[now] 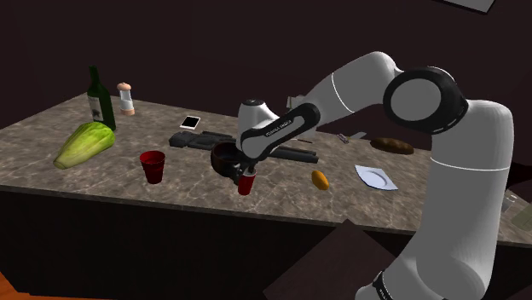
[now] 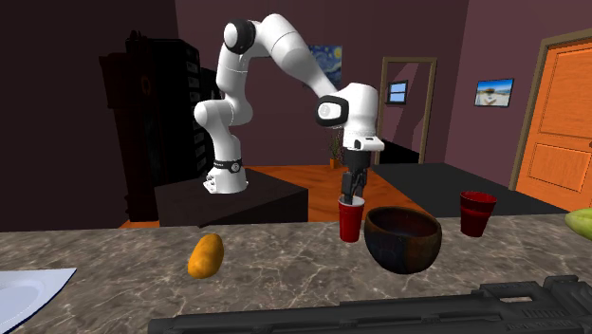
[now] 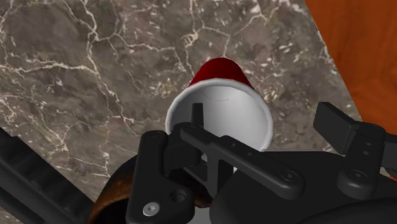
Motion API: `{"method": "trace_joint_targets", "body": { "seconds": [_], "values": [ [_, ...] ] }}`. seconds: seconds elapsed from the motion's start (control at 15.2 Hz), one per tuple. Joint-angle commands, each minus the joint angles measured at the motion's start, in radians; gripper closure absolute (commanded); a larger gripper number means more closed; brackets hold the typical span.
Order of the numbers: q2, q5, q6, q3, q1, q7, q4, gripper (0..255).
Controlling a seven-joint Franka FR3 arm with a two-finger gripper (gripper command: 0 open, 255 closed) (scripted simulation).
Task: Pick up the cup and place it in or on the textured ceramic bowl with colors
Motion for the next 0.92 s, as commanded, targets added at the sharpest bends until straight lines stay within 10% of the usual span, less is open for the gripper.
{"method": "trace_joint_targets", "body": {
  "seconds": [0.0,0.46,0.53,0.86],
  "values": [
    [0.015,-0.004,0.018,-0.003,0.001,0.003,-0.002,0],
    [0.015,-0.004,0.017,-0.003,0.001,0.003,-0.002,0],
    [0.015,-0.004,0.017,-0.003,0.001,0.003,-0.002,255],
    [0.015,-0.004,0.017,-0.003,0.001,0.003,-0.002,255]
  ]
}}
